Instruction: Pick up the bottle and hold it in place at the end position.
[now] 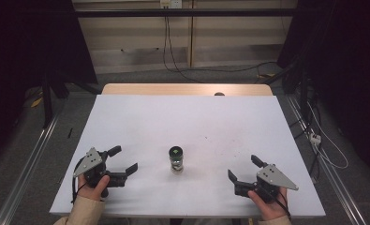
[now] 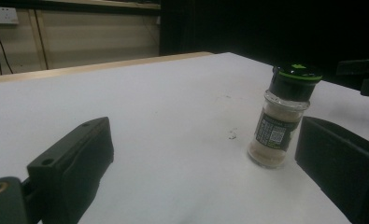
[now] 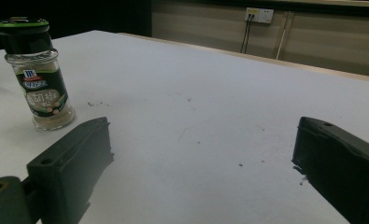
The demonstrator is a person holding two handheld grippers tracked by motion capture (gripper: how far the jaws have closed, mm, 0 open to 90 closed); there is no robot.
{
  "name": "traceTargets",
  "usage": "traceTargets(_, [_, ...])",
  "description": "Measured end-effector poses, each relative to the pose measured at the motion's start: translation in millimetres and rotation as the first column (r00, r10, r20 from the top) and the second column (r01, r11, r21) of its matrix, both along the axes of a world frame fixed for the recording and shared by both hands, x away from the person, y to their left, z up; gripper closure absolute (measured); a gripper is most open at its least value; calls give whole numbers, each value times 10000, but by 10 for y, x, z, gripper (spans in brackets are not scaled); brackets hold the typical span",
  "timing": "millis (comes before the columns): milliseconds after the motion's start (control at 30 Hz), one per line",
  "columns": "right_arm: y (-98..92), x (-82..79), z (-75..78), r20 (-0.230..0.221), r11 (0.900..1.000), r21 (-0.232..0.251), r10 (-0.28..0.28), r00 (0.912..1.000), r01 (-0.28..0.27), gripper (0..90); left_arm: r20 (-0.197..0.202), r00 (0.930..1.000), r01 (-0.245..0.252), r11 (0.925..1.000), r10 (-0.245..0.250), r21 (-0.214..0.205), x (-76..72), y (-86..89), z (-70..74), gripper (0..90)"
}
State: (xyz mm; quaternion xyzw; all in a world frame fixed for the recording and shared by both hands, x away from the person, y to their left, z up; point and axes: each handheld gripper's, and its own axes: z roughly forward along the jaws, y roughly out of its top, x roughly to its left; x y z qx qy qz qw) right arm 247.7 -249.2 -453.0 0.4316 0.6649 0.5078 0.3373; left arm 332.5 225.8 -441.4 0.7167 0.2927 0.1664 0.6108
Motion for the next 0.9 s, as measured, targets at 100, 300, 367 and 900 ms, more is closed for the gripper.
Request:
traceTargets(100, [-2, 1, 3, 31, 10000, -8, -7, 10000, 7, 40, 31, 10000, 60, 9999, -59, -103, -4, -32, 8, 38])
traceTargets(300, [-4, 4, 8, 33, 10000, -7, -7, 10000, 7, 41, 201, 9996, 192, 9997, -188, -176, 0, -125, 38, 35])
traceTargets(367, [-3, 4, 8, 34, 10000, -11, 3, 10000, -3, 41, 252, 9993, 288, 9994, -284, -189, 5, -164, 44, 34])
traceTargets(900, [8, 21, 8, 51, 10000, -29, 53, 10000, -53, 43, -193, 9956, 926, 9934, -915, 681, 61, -674, 45, 33])
